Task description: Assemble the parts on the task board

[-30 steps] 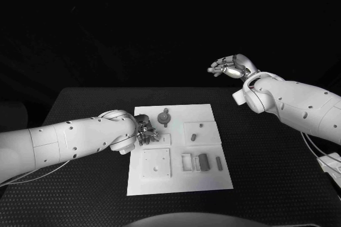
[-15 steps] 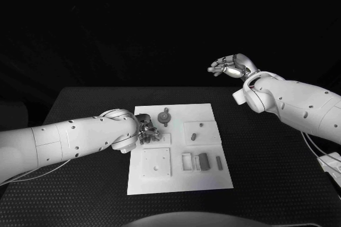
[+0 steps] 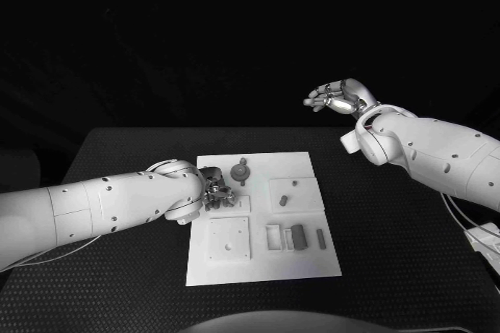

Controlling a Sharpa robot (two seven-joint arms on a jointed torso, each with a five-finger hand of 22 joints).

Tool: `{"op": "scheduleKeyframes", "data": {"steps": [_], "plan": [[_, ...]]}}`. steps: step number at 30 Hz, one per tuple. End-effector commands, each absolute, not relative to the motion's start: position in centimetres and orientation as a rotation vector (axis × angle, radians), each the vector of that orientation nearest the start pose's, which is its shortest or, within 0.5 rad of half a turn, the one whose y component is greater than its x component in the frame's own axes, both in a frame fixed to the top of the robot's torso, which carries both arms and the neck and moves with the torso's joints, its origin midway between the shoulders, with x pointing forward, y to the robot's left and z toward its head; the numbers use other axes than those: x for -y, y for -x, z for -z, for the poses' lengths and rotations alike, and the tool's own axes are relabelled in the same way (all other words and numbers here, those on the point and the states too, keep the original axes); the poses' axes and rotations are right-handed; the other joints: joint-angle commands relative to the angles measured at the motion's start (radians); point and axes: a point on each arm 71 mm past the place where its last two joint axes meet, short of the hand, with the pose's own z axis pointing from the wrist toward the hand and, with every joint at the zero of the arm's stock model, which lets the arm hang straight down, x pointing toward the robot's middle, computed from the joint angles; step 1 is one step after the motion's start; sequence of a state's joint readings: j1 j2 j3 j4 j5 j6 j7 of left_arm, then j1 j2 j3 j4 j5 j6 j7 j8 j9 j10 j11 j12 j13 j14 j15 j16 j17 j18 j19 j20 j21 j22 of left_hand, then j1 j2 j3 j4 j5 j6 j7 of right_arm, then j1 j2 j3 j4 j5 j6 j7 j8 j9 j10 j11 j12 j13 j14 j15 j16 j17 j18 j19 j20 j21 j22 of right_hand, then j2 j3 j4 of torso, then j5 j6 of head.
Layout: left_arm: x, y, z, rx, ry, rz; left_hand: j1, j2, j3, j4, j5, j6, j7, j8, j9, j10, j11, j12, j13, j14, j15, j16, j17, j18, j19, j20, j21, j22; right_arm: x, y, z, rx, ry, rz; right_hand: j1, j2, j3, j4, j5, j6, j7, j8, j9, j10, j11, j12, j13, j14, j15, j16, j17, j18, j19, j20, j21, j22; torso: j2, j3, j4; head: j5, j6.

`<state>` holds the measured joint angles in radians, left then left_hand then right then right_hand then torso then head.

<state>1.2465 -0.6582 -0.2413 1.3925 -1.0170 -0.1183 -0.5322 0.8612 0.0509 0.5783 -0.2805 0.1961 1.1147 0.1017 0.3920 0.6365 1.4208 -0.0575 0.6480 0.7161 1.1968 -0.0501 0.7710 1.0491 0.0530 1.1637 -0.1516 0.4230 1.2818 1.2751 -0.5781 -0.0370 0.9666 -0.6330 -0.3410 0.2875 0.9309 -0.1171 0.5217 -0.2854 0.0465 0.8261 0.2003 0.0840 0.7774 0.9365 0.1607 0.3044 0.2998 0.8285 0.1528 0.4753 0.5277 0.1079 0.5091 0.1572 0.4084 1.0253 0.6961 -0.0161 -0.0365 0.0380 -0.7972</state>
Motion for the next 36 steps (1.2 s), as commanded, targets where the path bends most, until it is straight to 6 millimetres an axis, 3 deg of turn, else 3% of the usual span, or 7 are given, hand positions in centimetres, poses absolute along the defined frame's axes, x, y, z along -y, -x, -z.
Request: {"op": "scheduleKeyframes", "data": {"steps": [1,14,36], "plan": [[-17.32,-48.11,27.04,-2.263,0.236,0.34,0.002,0.012,0.004,-0.006,0.016,0.093,-0.085,0.007,0.006,-0.018,-0.027,0.009,0.002,-0.004,-0.004,0.012,-0.004,0.014,0.008,-0.001,0.005,0.007,23.39,-58.85,16.04,-1.45,-0.514,-1.025,-0.005,0.007,-0.005,0.0,-0.001,0.006,0.003,-0.004,-0.002,0.008,0.002,-0.006,-0.002,-0.003,0.005,-0.007,-0.001,-0.006,-0.008,-0.001,-0.007,-0.001,0.0,-0.0003,0.0002,0.0,0.0],[-17.42,-48.14,27.02,-2.258,0.222,0.326,-0.001,0.015,0.017,-0.009,0.072,0.096,-0.09,0.017,0.016,-0.02,-0.031,0.036,0.005,-0.008,-0.005,0.045,-0.016,0.016,0.012,-0.002,0.009,0.032,23.38,-58.85,16.07,-1.453,-0.515,-1.026,-0.004,0.008,-0.006,0.0,-0.001,0.006,0.003,-0.004,-0.002,0.01,0.002,-0.007,-0.004,-0.005,0.005,-0.009,-0.001,-0.006,-0.01,-0.001,-0.009,-0.001,0.0,-0.0007,0.0006,-0.001,-0.002],[-16.7,-47.99,27.1,-2.279,0.167,0.321,-0.004,0.017,0.021,-0.009,0.086,0.099,-0.093,0.024,0.022,-0.019,-0.034,0.05,0.007,-0.007,-0.005,0.061,-0.021,0.018,0.014,-0.002,0.012,0.043,23.24,-58.86,16.11,-1.457,-0.515,-1.029,-0.003,0.008,-0.007,-0.001,-0.001,0.006,0.003,-0.004,-0.002,0.012,0.002,-0.01,-0.007,-0.007,0.007,-0.011,-0.001,-0.007,-0.013,0.0,-0.012,-0.002,0.0,0.0,0.0001,-0.002,-0.004]]}}
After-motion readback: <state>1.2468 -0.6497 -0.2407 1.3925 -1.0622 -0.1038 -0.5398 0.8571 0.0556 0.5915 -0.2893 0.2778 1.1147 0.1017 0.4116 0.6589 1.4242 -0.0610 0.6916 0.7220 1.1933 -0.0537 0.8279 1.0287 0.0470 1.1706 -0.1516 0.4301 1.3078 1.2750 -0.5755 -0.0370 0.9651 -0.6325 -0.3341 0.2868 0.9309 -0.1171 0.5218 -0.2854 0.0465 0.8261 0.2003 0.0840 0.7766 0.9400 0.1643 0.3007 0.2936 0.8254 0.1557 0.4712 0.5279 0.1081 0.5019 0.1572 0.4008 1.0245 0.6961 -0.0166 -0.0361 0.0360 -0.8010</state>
